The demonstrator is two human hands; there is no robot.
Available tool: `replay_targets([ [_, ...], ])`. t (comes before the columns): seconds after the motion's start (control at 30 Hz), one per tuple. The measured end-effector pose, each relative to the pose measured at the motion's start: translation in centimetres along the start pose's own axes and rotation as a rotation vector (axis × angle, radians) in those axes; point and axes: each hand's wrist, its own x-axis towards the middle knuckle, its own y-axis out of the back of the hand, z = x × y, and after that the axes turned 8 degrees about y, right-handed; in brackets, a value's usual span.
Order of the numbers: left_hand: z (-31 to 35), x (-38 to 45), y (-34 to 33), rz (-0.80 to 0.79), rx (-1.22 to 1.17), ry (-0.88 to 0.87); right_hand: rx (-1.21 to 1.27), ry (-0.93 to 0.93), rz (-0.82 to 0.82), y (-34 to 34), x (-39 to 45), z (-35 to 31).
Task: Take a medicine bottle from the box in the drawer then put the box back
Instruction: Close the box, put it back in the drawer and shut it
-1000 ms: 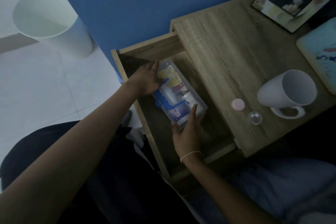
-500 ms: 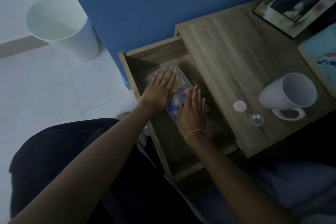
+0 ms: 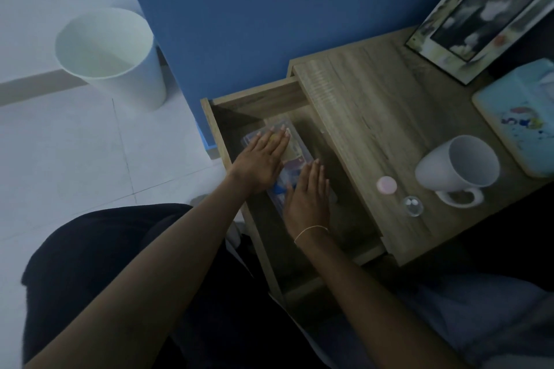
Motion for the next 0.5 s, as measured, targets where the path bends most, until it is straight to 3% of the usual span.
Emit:
replay_targets([
  [0.13,-0.4,-0.2,2.5,0.228,0.027,0.126,0.157,0.153,0.182,4.8,2.1,-0.1],
  [0.27,-1.5,-0.3,4.8,0.384,-0.157,0.433,0.1,0.241,0.386,9.4,8.2,2.2],
  [0.37,-1.4,-0.5,4.9,0.354,-0.357,0.669,0.012,0.229,0.264,10.1,12.3,4.9],
  [0.5,-1.0,-0.9,3.7,0.318,-0.464,0.716,-0.122,0.281,0.11,8.5,13.9,7.1],
])
